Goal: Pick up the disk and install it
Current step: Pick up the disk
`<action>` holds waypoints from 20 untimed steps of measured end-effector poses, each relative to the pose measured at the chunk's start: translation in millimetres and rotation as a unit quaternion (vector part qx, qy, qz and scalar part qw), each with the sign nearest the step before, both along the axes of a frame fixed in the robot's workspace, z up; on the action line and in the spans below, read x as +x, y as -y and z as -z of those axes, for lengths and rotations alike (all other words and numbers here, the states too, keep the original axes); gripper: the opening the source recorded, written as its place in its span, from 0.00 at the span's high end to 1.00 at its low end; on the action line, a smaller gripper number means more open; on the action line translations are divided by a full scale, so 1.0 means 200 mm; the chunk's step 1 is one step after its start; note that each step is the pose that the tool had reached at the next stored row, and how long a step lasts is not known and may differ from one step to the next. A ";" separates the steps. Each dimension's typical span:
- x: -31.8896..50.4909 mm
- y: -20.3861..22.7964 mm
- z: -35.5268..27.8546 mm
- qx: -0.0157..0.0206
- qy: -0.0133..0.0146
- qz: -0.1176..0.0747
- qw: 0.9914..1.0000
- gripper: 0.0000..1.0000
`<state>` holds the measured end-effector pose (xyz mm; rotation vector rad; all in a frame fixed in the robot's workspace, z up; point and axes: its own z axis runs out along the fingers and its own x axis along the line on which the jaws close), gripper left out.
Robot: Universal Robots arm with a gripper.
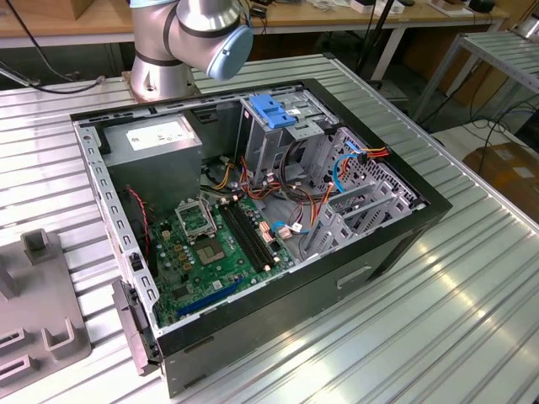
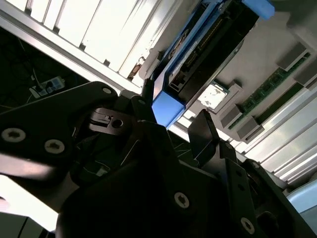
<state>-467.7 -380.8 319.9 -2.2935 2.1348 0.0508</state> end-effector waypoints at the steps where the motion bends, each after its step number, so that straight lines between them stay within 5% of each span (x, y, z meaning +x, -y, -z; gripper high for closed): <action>1: -0.016 -0.001 0.013 0.000 0.000 0.001 1.000 0.44; 14: -0.020 -0.020 0.100 0.000 0.001 0.016 1.000 0.44; 20: -0.020 -0.034 0.115 0.000 0.001 0.023 1.000 0.44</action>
